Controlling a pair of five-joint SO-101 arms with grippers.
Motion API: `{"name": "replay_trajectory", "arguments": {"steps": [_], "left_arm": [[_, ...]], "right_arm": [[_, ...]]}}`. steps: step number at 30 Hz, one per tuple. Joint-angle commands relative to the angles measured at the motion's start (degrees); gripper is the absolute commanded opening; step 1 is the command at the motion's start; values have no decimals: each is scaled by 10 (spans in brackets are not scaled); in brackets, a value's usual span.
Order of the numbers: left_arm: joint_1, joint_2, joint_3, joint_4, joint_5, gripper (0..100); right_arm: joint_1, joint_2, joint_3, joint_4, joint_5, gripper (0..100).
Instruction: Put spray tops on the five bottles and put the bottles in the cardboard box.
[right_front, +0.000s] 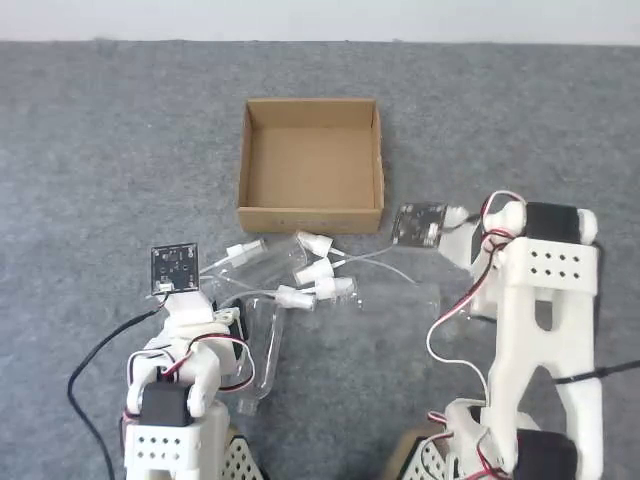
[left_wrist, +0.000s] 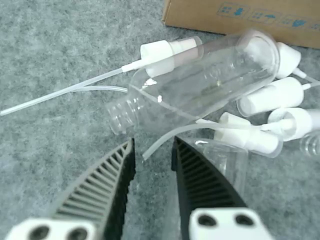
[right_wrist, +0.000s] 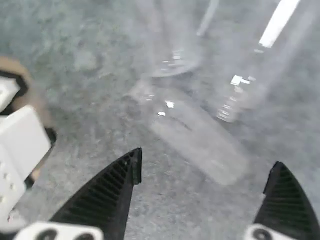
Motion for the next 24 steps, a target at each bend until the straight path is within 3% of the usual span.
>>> {"name": "replay_trajectory", "arguments": {"steps": [1,12,24], "left_arm": [[-1,-7,-5,3,4,112],[-1,-7,-5,3,4,112],[-1,-7,-5,3,4,112]], "right_arm": [[3,-2,25,-32,27,355],[7,-2,153,-184,27,355],[7,-1,200,-188,58,355]]}}
